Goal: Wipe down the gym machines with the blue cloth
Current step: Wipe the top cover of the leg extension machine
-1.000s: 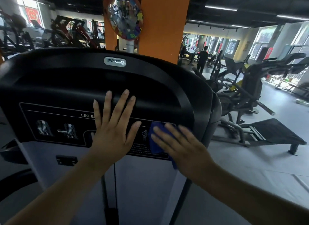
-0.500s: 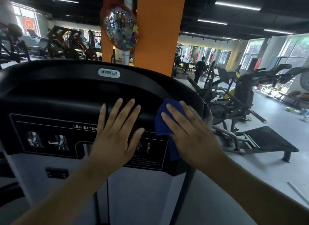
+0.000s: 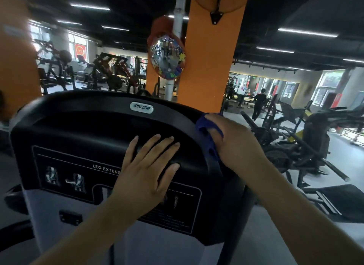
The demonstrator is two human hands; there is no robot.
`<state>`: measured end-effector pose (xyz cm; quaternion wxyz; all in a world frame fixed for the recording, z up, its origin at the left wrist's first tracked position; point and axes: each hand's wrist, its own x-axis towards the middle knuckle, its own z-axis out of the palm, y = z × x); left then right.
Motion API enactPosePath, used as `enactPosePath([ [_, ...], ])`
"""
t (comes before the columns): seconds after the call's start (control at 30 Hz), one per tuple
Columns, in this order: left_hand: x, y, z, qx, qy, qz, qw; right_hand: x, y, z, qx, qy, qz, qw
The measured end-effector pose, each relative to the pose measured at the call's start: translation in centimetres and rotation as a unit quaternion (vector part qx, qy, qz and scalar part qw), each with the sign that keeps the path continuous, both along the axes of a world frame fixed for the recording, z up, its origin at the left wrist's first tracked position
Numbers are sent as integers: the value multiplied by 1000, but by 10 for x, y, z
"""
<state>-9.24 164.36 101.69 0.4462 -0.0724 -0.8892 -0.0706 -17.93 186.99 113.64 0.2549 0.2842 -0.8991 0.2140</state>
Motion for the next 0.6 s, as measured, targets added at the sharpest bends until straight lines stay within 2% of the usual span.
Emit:
enactPosePath([
  [0.07,-3,3,6,10,-8,6,1000,-12,-14,16,27,-45,28,998],
  [0.17,-7,7,11,27,-5,13,1000,-10,-9,14,101,-60,68,991],
  [0.27,-10,12,10,54,8,13,998,0,16,-9,157,-16,90,983],
  [0.33,-12,18,11,61,20,28,998,-12,16,-10,155,20,114,981],
  [0.5,-16,33,14,97,28,60,993,-61,-20,31,113,-71,171,976],
  [0.6,-15,37,12,108,26,66,992,-60,-16,27,147,-50,188,970],
])
